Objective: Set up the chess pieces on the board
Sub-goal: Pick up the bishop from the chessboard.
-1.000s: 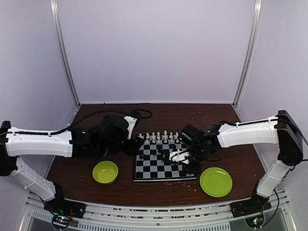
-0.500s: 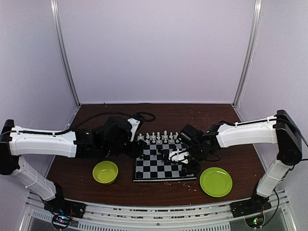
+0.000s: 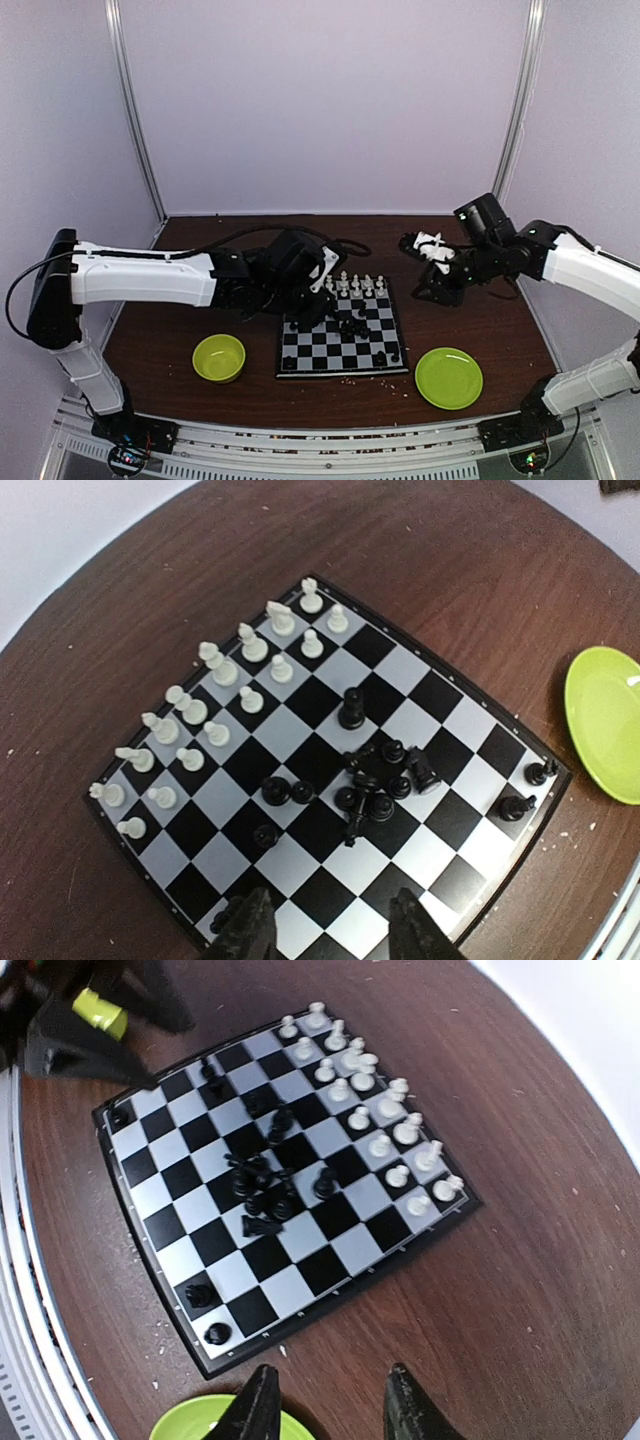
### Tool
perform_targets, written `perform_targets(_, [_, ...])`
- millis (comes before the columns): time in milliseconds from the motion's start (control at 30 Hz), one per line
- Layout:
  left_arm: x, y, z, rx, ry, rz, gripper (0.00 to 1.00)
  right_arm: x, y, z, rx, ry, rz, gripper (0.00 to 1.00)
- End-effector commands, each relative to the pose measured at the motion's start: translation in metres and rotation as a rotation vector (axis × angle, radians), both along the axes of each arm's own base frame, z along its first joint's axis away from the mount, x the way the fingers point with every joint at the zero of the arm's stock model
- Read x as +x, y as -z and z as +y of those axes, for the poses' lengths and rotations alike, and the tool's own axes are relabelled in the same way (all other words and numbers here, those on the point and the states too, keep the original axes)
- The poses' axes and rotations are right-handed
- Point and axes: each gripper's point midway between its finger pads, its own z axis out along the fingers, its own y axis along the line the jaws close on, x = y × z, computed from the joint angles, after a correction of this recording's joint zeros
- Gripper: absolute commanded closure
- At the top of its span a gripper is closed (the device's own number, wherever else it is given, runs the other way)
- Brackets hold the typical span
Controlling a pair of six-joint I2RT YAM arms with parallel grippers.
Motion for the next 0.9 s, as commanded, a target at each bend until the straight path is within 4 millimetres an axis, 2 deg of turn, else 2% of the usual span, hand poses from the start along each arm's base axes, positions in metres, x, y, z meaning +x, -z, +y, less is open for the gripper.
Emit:
perform_targets(0, [-0.015, 0.016, -0.024, 0.07, 0.146, 0.068, 0.64, 0.004, -0.012, -0.037, 0.142, 0.124, 0.021, 0.65])
perform_targets(100, [-0.015, 0.026, -0.042, 0.092, 0.19, 0.105, 0.68, 0.016, -0.019, -0.061, 0.18, 0.211, -0.025, 0.63])
perform_targets(200, [-0.009, 0.037, -0.054, 0.141, 0.205, 0.125, 0.68, 0.024, -0.021, -0.076, 0.199, 0.258, -0.016, 0.63])
perform_targets(300, [-0.006, 0.055, -0.059, 0.202, 0.219, 0.138, 0.65, 0.024, -0.02, -0.079, 0.212, 0.261, 0.002, 0.63])
perform_targets(433, [0.0, 0.072, -0.058, 0.266, 0.214, 0.144, 0.67, 0.025, -0.019, -0.08, 0.204, 0.257, -0.004, 0.63])
perform_targets(867, [0.009, 0.083, -0.063, 0.264, 0.198, 0.163, 0.77, 0.027, -0.01, -0.079, 0.184, 0.245, 0.029, 0.63])
